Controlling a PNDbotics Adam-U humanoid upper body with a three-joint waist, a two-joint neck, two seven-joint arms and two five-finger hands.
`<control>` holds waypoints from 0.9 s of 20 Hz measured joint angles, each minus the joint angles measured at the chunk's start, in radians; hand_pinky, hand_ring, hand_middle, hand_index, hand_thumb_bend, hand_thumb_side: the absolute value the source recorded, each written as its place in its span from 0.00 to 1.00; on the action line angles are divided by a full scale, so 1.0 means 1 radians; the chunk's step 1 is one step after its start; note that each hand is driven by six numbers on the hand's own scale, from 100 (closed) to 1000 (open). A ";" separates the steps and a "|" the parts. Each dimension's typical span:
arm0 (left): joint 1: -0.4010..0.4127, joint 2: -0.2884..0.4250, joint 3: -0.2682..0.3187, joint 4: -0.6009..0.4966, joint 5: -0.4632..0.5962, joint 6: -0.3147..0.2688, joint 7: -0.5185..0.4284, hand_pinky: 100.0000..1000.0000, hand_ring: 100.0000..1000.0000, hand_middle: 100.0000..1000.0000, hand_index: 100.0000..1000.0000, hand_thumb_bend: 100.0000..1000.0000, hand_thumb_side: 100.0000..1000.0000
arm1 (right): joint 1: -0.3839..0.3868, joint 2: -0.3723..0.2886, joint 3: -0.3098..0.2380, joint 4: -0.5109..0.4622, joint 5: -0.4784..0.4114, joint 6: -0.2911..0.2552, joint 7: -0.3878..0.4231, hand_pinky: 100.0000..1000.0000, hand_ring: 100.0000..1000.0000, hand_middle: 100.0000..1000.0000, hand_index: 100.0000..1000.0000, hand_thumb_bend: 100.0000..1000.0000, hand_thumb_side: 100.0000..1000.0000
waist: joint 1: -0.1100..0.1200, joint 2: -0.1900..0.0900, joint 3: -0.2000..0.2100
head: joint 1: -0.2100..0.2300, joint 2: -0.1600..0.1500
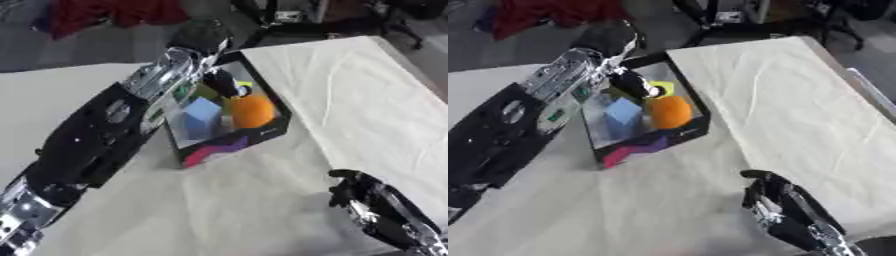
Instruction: Pick up objects on the table and place them in the box.
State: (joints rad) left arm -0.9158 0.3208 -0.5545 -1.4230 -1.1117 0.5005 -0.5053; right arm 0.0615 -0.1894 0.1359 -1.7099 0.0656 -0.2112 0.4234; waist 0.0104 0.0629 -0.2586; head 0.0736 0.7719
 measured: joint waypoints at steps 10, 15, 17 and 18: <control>0.100 0.174 0.137 -0.274 0.066 0.078 0.031 0.71 0.65 0.70 0.80 1.00 0.82 | 0.001 0.000 -0.005 0.000 0.000 -0.001 -0.002 0.80 0.50 0.43 0.80 0.00 0.41 | 0.000 0.000 0.021 | -0.018 0.000; 0.222 0.268 0.279 -0.486 0.135 0.146 0.174 0.68 0.62 0.67 0.79 1.00 0.92 | 0.001 0.000 -0.007 0.000 0.000 -0.003 -0.007 0.80 0.50 0.43 0.80 0.00 0.41 | 0.000 0.000 0.038 | -0.023 0.000; 0.264 0.280 0.324 -0.531 0.167 0.159 0.253 0.68 0.62 0.67 0.79 1.00 0.92 | 0.001 0.000 -0.009 0.000 0.000 -0.003 -0.008 0.80 0.50 0.43 0.80 0.00 0.41 | -0.002 0.000 0.039 | -0.023 0.000; 0.276 0.283 0.337 -0.543 0.186 0.161 0.288 0.66 0.60 0.65 0.78 1.00 0.90 | 0.001 0.000 -0.010 0.000 0.000 -0.003 -0.009 0.80 0.50 0.43 0.80 0.00 0.41 | -0.002 0.000 0.039 | -0.023 0.000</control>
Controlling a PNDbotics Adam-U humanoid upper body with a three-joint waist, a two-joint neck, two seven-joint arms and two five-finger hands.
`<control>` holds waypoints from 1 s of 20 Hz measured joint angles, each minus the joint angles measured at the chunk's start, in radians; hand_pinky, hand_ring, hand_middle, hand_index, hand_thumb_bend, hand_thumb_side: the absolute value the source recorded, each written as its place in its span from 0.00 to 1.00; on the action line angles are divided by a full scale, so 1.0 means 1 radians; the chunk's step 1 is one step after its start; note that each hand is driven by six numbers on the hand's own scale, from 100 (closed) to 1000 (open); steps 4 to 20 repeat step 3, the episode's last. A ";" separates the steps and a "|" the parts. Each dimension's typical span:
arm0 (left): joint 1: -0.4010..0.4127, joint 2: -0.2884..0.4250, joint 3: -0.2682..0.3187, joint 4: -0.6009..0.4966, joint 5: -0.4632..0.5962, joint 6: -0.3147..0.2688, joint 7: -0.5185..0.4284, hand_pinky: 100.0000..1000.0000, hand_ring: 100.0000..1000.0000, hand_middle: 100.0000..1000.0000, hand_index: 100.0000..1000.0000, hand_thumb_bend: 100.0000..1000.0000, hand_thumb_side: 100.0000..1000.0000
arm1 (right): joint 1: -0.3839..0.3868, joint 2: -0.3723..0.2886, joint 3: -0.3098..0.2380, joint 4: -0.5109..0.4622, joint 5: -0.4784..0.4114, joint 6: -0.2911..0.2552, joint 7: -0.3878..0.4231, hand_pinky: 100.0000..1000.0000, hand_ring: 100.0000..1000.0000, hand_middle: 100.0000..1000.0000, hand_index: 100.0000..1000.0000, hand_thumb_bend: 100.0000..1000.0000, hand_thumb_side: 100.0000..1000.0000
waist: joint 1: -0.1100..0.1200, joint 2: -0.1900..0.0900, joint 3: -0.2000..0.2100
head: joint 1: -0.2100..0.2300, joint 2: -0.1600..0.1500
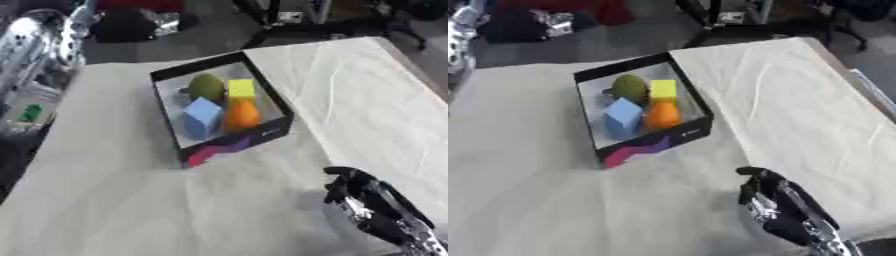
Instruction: Pick up objects on the table and place them in the box.
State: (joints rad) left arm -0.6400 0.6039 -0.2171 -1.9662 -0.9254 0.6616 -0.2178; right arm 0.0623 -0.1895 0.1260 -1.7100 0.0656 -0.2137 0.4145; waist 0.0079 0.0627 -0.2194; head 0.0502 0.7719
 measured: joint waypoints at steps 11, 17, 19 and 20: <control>0.117 -0.018 0.074 -0.015 0.075 -0.009 0.181 0.65 0.58 0.63 0.78 1.00 0.87 | 0.000 0.000 -0.004 0.000 -0.001 0.000 -0.005 0.80 0.50 0.43 0.80 0.00 0.41 | -0.002 0.000 0.014 | -0.001 0.000; 0.117 -0.018 0.074 -0.015 0.075 -0.009 0.181 0.65 0.58 0.63 0.78 1.00 0.87 | 0.000 0.000 -0.004 0.000 -0.001 0.000 -0.005 0.80 0.50 0.43 0.80 0.00 0.41 | -0.002 0.000 0.014 | -0.001 0.000; 0.117 -0.018 0.074 -0.015 0.075 -0.009 0.181 0.65 0.58 0.63 0.78 1.00 0.87 | 0.000 0.000 -0.004 0.000 -0.001 0.000 -0.005 0.80 0.50 0.43 0.80 0.00 0.41 | -0.002 0.000 0.014 | -0.001 0.000; 0.117 -0.018 0.074 -0.015 0.075 -0.009 0.181 0.65 0.58 0.63 0.78 1.00 0.87 | 0.000 0.000 -0.004 0.000 -0.001 0.000 -0.005 0.80 0.50 0.43 0.80 0.00 0.41 | -0.002 0.000 0.014 | -0.001 0.000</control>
